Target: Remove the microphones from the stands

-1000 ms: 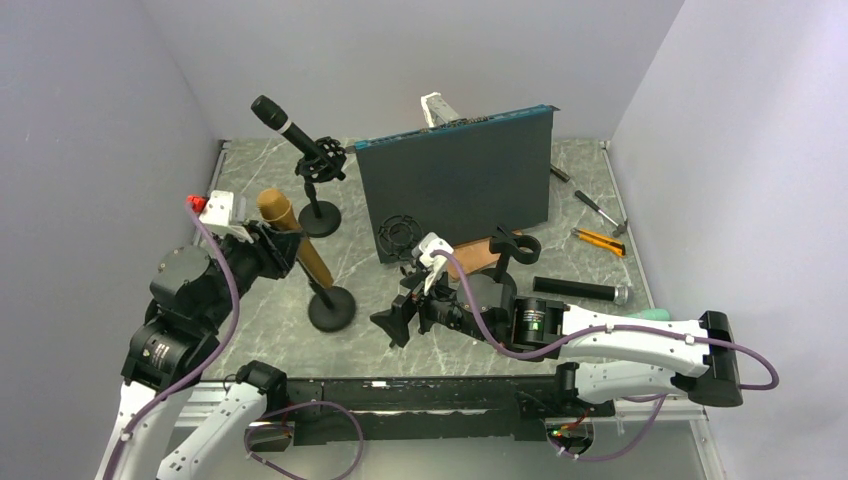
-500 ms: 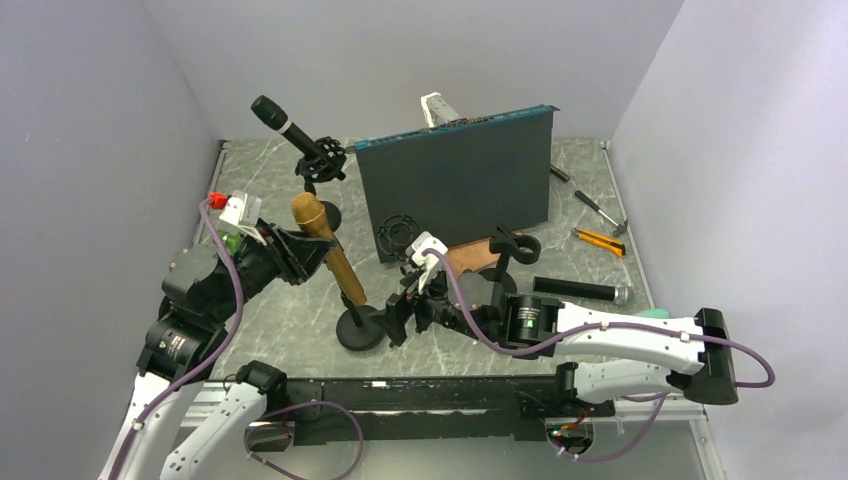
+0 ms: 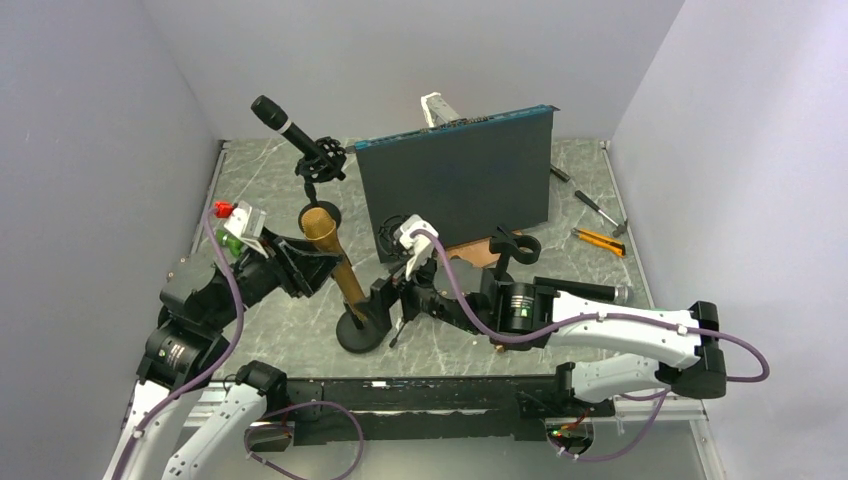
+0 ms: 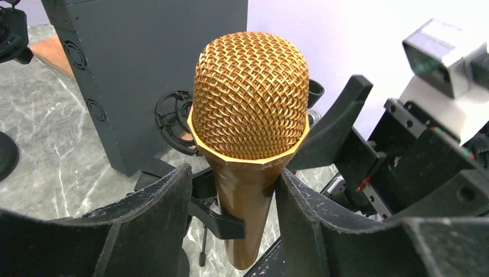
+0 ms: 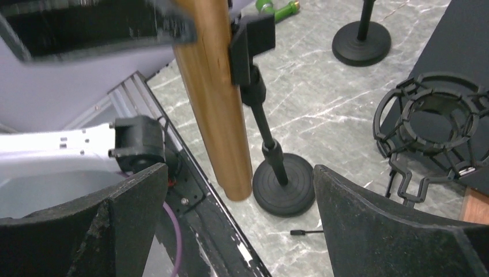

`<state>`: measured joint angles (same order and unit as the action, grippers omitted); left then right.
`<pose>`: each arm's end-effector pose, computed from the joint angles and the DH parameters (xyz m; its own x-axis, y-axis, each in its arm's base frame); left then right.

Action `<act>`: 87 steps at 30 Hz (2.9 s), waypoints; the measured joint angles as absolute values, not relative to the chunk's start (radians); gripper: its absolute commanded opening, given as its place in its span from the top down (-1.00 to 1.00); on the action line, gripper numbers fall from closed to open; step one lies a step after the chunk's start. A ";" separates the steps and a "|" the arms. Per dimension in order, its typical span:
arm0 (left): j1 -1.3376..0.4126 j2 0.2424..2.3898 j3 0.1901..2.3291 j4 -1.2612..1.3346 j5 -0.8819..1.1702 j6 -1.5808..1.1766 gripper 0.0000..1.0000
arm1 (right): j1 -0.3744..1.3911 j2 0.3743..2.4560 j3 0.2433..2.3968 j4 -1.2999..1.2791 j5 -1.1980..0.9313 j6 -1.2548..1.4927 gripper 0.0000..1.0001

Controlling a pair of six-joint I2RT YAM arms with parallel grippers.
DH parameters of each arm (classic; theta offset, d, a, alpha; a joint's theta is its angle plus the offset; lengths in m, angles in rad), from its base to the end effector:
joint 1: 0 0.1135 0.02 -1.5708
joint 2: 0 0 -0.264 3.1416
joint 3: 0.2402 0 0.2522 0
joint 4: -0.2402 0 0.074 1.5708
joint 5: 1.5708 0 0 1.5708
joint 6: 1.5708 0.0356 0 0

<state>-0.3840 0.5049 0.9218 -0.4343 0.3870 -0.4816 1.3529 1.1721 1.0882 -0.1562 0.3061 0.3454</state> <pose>0.0836 -0.0483 0.3934 -0.3370 -0.3264 -0.8831 0.6101 0.6387 -0.4689 0.0692 0.2627 0.3704 -0.3422 -0.0519 -0.9382 -0.7990 0.5415 0.2614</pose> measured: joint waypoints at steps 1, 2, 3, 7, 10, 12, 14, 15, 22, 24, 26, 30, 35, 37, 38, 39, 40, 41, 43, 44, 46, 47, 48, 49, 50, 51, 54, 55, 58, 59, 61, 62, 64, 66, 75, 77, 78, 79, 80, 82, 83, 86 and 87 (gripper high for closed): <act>-0.384 0.503 0.922 -0.436 0.392 -0.473 -0.18 | 1.356 1.186 1.118 -0.178 0.321 0.355 -0.96; -0.384 0.499 0.922 -0.439 0.397 -0.466 -0.18 | 1.362 1.206 1.156 -0.199 0.343 0.365 -0.96; -0.384 0.495 0.922 -0.441 0.401 -0.459 -0.18 | 1.369 1.223 1.185 -0.212 0.361 0.371 -0.96; -0.384 0.471 0.920 -0.455 0.423 -0.446 -0.19 | 1.432 1.304 1.317 -0.284 0.474 0.404 -0.93; -0.384 0.465 0.920 -0.462 0.432 -0.440 -0.20 | 1.473 1.353 1.389 -0.333 0.561 0.428 -0.91; -0.384 0.465 0.924 -0.473 0.429 -0.439 -0.20 | 1.488 1.383 1.423 -0.363 0.611 0.442 -0.89; -0.384 0.467 0.933 -0.488 0.427 -0.437 -0.41 | 1.491 1.405 1.443 -0.384 0.638 0.450 -0.88; -0.384 0.471 0.943 -0.500 0.426 -0.432 -0.71 | 1.492 1.414 1.448 -0.392 0.649 0.453 -0.88; -0.384 0.478 0.960 -0.522 0.432 -0.422 -0.99 | 1.496 1.422 1.453 -0.410 0.683 0.450 -0.89; -0.384 0.476 0.966 -0.529 0.429 -0.412 -0.99 | 1.496 1.421 1.453 -0.407 0.685 0.443 -0.88; -0.384 0.465 0.970 -0.538 0.417 -0.404 -0.99 | 1.496 1.422 1.458 -0.411 0.693 0.437 -0.76; -0.384 0.431 1.017 -0.596 0.364 -0.354 -0.99 | 1.496 1.436 1.497 -0.411 0.702 0.429 -0.47; -0.384 0.347 1.084 -0.651 0.256 -0.265 -0.99 | 1.498 1.494 1.600 -0.422 0.730 0.445 -0.41; -0.384 0.310 1.087 -0.668 0.203 -0.244 -0.99 | 1.499 1.525 1.637 -0.429 0.744 0.455 -0.40; -0.384 0.287 1.079 -0.677 0.167 -0.237 -0.99 | 1.499 1.544 1.661 -0.443 0.756 0.462 -0.38; -0.384 0.265 1.068 -0.685 0.137 -0.233 -0.99 | 1.500 1.567 1.689 -0.458 0.768 0.468 -0.28; -0.384 0.242 1.053 -0.698 0.110 -0.231 -0.99 | 1.500 1.592 1.719 -0.476 0.782 0.474 -0.15; -0.384 0.220 1.035 -0.710 0.085 -0.231 -0.99 | 1.501 1.618 1.745 -0.490 0.793 0.475 -0.04; -0.384 0.183 1.000 -0.734 0.048 -0.229 -0.99 | 1.502 1.660 1.779 -0.501 0.822 0.467 0.11; -0.384 0.168 0.983 -0.747 0.032 -0.226 -0.99 | 1.503 1.675 1.783 -0.501 0.839 0.460 0.13; -0.384 0.156 0.963 -0.775 0.012 -0.221 -0.99 | 1.504 1.693 1.783 -0.490 0.874 0.435 0.27; -0.384 0.156 0.959 -0.782 0.008 -0.215 -0.99 | 1.504 1.694 1.781 -0.480 0.881 0.417 0.38; -0.384 0.156 0.956 -0.788 0.008 -0.209 -0.99 | 1.503 1.692 1.771 -0.466 0.881 0.394 0.52; -0.384 0.156 0.955 -0.793 0.010 -0.199 -0.99 | 1.503 1.685 1.751 -0.436 0.877 0.367 0.66; -0.384 0.156 0.955 -0.794 0.020 -0.187 -0.99 | 1.503 1.674 1.723 -0.402 0.868 0.330 0.80; -0.384 0.156 0.955 -0.793 0.031 -0.174 -0.99 | 1.503 1.658 1.688 -0.359 0.850 0.291 0.88; -0.384 0.163 0.958 -0.794 0.111 -0.123 -0.99 | 1.487 1.577 1.559 -0.230 0.734 0.180 1.00; -0.384 0.168 0.959 -0.794 0.135 -0.110 -0.99 | 1.480 1.549 1.522 -0.201 0.689 0.152 1.00; -0.384 0.186 0.962 -0.798 0.239 -0.060 -0.99 | 1.423 1.449 1.392 -0.099 0.469 0.057 1.00; -0.384 0.190 0.962 -0.801 0.269 -0.041 -0.99 | 1.406 1.428 1.367 -0.080 0.405 0.037 1.00; -0.384 0.196 0.962 -0.810 0.352 -0.005 -0.99 | 1.358 1.390 1.319 -0.041 0.238 -0.011 1.00; -0.384 0.196 0.962 -0.815 0.391 0.015 -0.99 | 1.332 1.378 1.299 -0.023 0.143 -0.033 1.00; -0.384 0.196 0.961 -0.824 0.468 0.052 -0.99 | 1.284 1.365 1.272 0.010 -0.027 -0.066 1.00; -0.384 0.196 0.958 -0.832 0.534 0.095 -0.99 | 1.241 1.363 1.267 0.019 -0.174 -0.094 1.00; -0.384 0.194 0.907 -0.804 0.612 0.252 -0.99 | 1.175 1.367 1.266 0.016 -0.482 -0.167 1.00; -0.384 0.204 0.885 -0.781 0.613 0.270 -0.99 | 1.156 1.367 1.266 0.015 -0.517 -0.170 1.00; -0.384 0.215 0.879 -0.774 0.612 0.274 -0.99 | 1.151 1.367 1.266 0.015 -0.529 -0.172 1.00; -0.384 0.228 0.873 -0.764 0.612 0.277 -0.99 | 1.147 1.367 1.266 0.015 -0.538 -0.173 1.00; -0.384 0.242 0.869 -0.755 0.611 0.279 -0.99 | 1.144 1.367 1.267 0.014 -0.548 -0.173 1.00; -0.384 0.264 0.856 -0.734 0.611 0.280 -0.99 | 1.141 1.367 1.267 0.009 -0.564 -0.176 1.00; -0.384 0.268 0.849 -0.723 0.612 0.279 -0.99 | 1.141 1.367 1.267 0.009 -0.571 -0.178 1.00; -0.384 0.272 0.834 -0.694 0.621 0.277 -0.87 | 1.138 1.371 1.269 0.009 -0.588 -0.181 1.00; -0.384 0.278 0.834 -0.686 0.632 0.276 -0.77 | 1.136 1.372 1.269 0.010 -0.590 -0.182 1.00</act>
<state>-0.3836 0.2775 0.8341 -0.6865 0.6315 0.2760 1.1362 1.3716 1.2686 0.0097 -0.5903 -0.1818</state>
